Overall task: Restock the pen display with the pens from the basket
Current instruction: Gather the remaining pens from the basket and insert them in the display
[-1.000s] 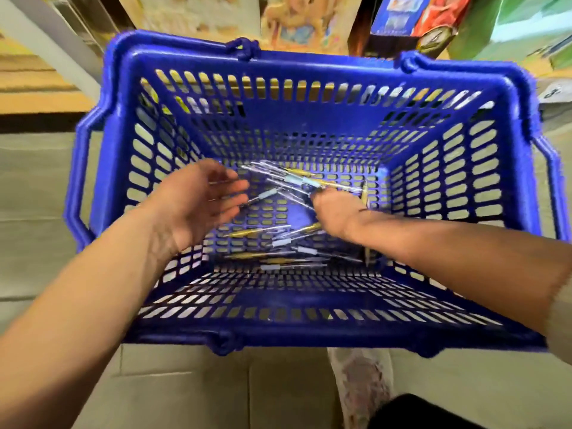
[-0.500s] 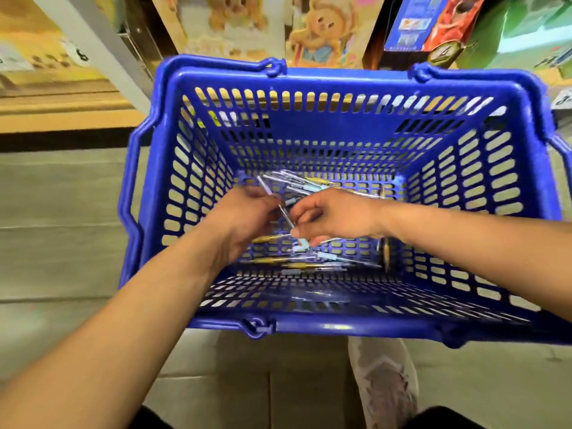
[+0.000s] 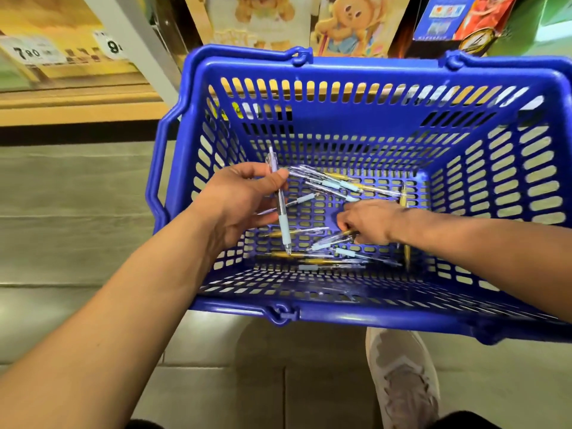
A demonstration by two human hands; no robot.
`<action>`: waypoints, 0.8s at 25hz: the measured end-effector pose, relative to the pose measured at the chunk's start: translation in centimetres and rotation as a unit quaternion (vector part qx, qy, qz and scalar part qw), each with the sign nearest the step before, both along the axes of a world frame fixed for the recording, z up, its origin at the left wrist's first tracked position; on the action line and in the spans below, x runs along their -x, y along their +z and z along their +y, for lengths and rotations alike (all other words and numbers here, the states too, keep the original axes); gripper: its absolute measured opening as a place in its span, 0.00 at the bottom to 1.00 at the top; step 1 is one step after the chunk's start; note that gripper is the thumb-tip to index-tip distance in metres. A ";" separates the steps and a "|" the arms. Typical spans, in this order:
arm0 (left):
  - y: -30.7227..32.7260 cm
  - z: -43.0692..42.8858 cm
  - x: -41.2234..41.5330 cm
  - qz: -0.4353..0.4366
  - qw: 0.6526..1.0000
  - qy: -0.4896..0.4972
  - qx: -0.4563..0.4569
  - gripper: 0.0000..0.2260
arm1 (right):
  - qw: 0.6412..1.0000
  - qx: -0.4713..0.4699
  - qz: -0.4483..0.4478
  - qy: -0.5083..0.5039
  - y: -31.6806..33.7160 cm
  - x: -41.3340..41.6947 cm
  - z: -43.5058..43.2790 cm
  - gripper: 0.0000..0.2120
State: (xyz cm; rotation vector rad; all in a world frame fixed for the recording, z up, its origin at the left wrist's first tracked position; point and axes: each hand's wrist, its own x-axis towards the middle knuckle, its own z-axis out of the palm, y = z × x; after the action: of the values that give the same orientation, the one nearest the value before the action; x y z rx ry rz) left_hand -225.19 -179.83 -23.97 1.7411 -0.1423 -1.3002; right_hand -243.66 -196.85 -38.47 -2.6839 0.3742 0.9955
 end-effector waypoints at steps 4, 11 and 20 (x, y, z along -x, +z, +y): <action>0.3 0.7 -0.2 -0.016 1.000 -0.009 0.004 0.05 | 0.998 -0.054 0.005 -0.019 -0.2 -0.2 -0.5 0.09; -0.2 1.6 -0.2 0.000 1.000 0.021 -0.010 0.04 | 0.864 -0.385 -0.089 -0.312 3.8 -0.8 0.6 0.07; -1.2 0.8 0.5 -0.030 0.999 0.013 -0.027 0.08 | 0.704 -0.557 -0.110 -0.427 10.0 -1.6 3.1 0.20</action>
State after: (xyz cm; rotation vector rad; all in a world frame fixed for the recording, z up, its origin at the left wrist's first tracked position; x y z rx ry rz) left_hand -225.64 -179.06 -25.19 1.8228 -0.1204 -1.2428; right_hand -242.05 -193.76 -28.46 -1.2196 0.6082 0.3414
